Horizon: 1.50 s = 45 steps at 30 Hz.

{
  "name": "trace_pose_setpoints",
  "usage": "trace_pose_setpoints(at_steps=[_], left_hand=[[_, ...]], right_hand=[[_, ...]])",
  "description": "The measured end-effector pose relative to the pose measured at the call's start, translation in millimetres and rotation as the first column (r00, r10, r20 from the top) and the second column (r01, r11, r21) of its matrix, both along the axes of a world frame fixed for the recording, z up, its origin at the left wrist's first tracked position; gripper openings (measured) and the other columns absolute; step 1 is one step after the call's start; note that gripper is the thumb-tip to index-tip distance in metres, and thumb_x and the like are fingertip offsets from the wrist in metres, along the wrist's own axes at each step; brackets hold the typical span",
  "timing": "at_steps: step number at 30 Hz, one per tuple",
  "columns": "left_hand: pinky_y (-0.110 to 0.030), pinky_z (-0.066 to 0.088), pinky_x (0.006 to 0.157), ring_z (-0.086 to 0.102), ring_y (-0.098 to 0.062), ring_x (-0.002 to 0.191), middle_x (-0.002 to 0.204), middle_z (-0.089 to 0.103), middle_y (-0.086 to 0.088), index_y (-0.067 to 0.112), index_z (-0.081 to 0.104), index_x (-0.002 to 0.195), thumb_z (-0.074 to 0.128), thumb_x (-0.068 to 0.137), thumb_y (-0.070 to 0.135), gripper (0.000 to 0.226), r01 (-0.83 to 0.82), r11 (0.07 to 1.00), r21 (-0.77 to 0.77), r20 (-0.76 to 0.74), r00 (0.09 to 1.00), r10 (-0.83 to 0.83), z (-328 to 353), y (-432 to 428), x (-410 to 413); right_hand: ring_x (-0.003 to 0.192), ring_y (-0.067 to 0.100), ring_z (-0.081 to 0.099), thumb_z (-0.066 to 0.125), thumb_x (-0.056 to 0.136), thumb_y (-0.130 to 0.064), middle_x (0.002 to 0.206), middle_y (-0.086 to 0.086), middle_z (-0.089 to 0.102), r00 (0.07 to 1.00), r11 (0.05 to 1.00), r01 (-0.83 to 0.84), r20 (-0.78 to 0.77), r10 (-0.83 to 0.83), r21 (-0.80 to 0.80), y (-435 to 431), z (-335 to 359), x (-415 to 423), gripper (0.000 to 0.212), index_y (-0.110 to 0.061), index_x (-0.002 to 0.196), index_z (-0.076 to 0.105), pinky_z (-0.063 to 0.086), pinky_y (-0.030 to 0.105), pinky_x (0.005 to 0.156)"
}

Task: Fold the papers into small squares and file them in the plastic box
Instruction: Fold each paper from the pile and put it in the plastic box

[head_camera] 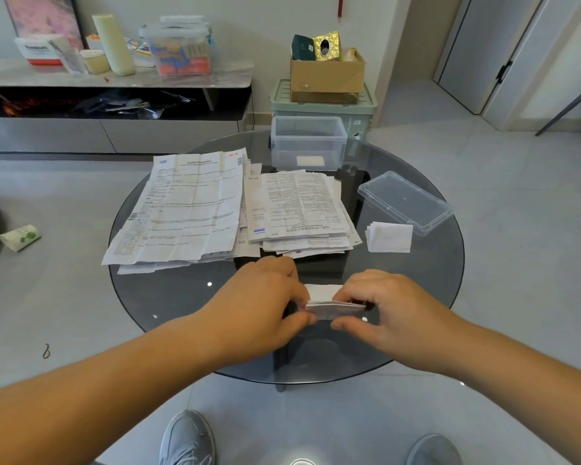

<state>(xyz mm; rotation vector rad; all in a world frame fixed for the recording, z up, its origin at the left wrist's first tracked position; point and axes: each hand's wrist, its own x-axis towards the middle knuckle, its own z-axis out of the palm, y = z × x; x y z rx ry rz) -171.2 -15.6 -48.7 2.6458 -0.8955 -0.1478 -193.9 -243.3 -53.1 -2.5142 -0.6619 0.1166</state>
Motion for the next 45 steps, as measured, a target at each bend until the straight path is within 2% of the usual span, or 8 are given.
trace_pose_setpoints(at_steps=[4,9,13,18,23,31,40,45], left_hand=[[-0.025,0.043,0.072,0.048,-0.007,0.087,0.090,0.052,0.012,0.035,0.073,0.103,0.050,0.092,0.065,0.039,-0.075,0.997,-0.029,-0.041,0.996,0.074,-1.6,-5.3,-1.3],[-0.029,0.037,0.078,0.046,-0.011,0.092,0.089,0.047,0.010,0.032,0.057,0.072,0.057,0.088,0.065,0.036,-0.207,0.977,0.055,-0.042,0.977,0.210,-4.0,-16.4,4.4],[-0.029,0.035,0.078,0.042,-0.011,0.091,0.095,0.044,0.013,0.033,0.043,0.089,0.070,0.080,0.062,0.041,-0.244,0.970,-0.022,-0.070,0.968,0.242,-5.6,-16.9,8.8],[-0.037,0.033,0.103,0.036,-0.012,0.109,0.114,0.040,0.012,0.045,0.050,0.121,0.062,0.090,0.052,0.034,-0.107,0.994,-0.022,-0.143,0.984,0.103,-9.9,-15.2,7.4],[-0.035,0.028,0.104,0.035,-0.012,0.109,0.114,0.038,0.013,0.049,0.049,0.122,0.067,0.084,0.060,0.043,-0.098,0.995,0.025,-0.236,0.966,0.101,-6.5,-12.1,13.4],[-0.038,0.032,0.104,0.038,-0.012,0.110,0.112,0.040,0.012,0.050,0.053,0.119,0.064,0.084,0.066,0.040,-0.145,0.989,0.018,-0.220,0.965,0.145,-8.0,-17.5,15.8],[-0.036,0.036,0.102,0.037,-0.010,0.103,0.109,0.040,0.014,0.050,0.052,0.118,0.069,0.081,0.064,0.043,-0.101,0.994,0.046,-0.226,0.968,0.109,-5.4,-15.5,19.9],[-0.034,0.043,0.098,0.044,-0.007,0.103,0.109,0.047,0.017,0.044,0.052,0.116,0.074,0.076,0.065,0.051,-0.097,0.995,-0.003,-0.176,0.980,0.095,-3.8,-16.4,18.5]], right_hand=[[0.081,0.004,0.060,0.068,0.090,-0.040,0.082,-0.014,0.066,0.977,0.980,0.186,-0.122,-0.177,0.067,-1.9,-0.7,4.7,0.004,-0.036,0.090,0.069,0.052,0.030,0.071],[0.072,0.004,0.060,0.078,0.080,-0.046,0.077,-0.016,0.062,0.942,0.962,0.274,-0.196,-0.272,-0.014,3.9,2.6,10.1,0.031,-0.037,0.103,0.060,0.049,0.022,0.063],[0.087,0.006,0.058,0.076,0.076,-0.059,0.087,-0.022,0.057,0.945,0.950,0.269,-0.150,-0.292,-0.157,13.6,7.8,9.6,0.046,-0.039,0.112,0.054,0.047,0.026,0.081],[0.085,0.007,0.057,0.076,0.070,-0.066,0.085,-0.016,0.059,0.922,0.919,0.308,-0.161,-0.352,-0.244,19.1,16.5,14.7,0.054,-0.035,0.107,0.051,0.047,0.037,0.091],[0.084,0.012,0.059,0.082,0.063,-0.066,0.088,-0.012,0.060,0.894,0.899,0.331,-0.211,-0.396,-0.289,19.3,19.8,21.3,0.056,-0.033,0.096,0.050,0.054,0.040,0.080],[0.080,0.011,0.060,0.084,0.058,-0.067,0.086,-0.009,0.061,0.877,0.901,0.333,-0.259,-0.404,-0.277,16.9,20.9,25.3,0.059,-0.033,0.093,0.051,0.057,0.038,0.071],[0.077,0.011,0.058,0.088,0.069,-0.047,0.088,-0.007,0.059,0.857,0.901,0.331,-0.311,-0.411,-0.281,-7.0,22.6,30.2,0.044,-0.031,0.091,0.053,0.042,0.025,0.058],[0.069,0.009,0.060,0.087,0.071,-0.044,0.080,-0.007,0.064,0.864,0.930,0.320,-0.348,-0.364,-0.180,-12.1,20.0,30.4,0.041,-0.032,0.096,0.057,0.042,0.021,0.057]])
